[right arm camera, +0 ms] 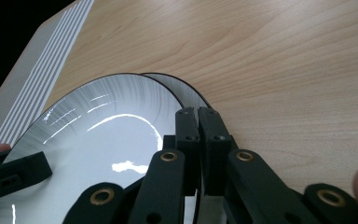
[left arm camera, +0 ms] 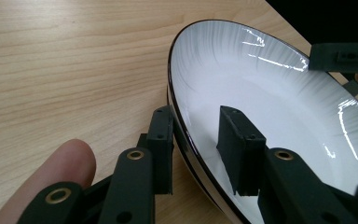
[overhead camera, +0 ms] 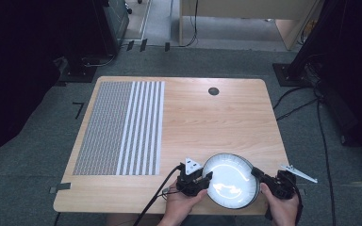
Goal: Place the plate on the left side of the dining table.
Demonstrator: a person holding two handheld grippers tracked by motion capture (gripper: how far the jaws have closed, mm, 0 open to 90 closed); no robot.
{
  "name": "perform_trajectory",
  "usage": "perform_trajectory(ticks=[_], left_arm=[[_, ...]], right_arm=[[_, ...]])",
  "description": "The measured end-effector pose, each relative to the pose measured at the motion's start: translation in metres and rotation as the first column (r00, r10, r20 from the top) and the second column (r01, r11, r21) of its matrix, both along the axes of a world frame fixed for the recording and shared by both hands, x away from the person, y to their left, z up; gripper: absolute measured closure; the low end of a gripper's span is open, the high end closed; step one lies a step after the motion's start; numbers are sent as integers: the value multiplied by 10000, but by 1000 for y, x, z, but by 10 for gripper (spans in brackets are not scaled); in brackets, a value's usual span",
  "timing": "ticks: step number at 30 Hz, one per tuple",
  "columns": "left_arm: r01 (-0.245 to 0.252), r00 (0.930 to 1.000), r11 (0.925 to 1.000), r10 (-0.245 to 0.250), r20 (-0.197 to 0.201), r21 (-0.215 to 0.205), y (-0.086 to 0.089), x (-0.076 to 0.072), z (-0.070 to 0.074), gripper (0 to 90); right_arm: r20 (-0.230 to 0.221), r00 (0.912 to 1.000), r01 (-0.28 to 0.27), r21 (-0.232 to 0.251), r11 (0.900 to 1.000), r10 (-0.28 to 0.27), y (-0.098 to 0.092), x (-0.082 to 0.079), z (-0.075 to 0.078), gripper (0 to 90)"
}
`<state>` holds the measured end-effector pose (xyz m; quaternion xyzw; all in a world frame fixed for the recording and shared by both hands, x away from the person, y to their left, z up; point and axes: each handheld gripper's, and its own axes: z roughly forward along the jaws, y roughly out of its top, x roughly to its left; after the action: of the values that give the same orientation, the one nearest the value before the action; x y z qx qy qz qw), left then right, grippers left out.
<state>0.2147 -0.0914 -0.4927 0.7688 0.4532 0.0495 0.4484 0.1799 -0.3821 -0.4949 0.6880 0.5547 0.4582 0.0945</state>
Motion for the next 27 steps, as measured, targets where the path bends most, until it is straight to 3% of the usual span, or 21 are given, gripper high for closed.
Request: perform_trajectory(ticks=[6, 13, 21, 27], left_arm=[[-225, 9997, 9997, 227, 107, -133, 8, 0, 5, 682], [-367, 9993, 9987, 368, 30, -344, 11, 2, 4, 706], [-383, 9993, 9983, 385, 34, -436, 14, 3, 4, 739], [-421, 9990, 9983, 425, 94, -415, 12, 3, 3, 743]], right_arm=[[226, 9995, -220, 179, 9996, 216, 5, 0, 0, 845], [251, 9982, -514, -1025, 9934, 542, 17, 0, 1, 826], [222, 9962, -817, -1025, 9914, 844, 18, 1, 1, 758], [-395, 9961, -847, -1706, 9817, 790, 20, 0, 3, 736]])
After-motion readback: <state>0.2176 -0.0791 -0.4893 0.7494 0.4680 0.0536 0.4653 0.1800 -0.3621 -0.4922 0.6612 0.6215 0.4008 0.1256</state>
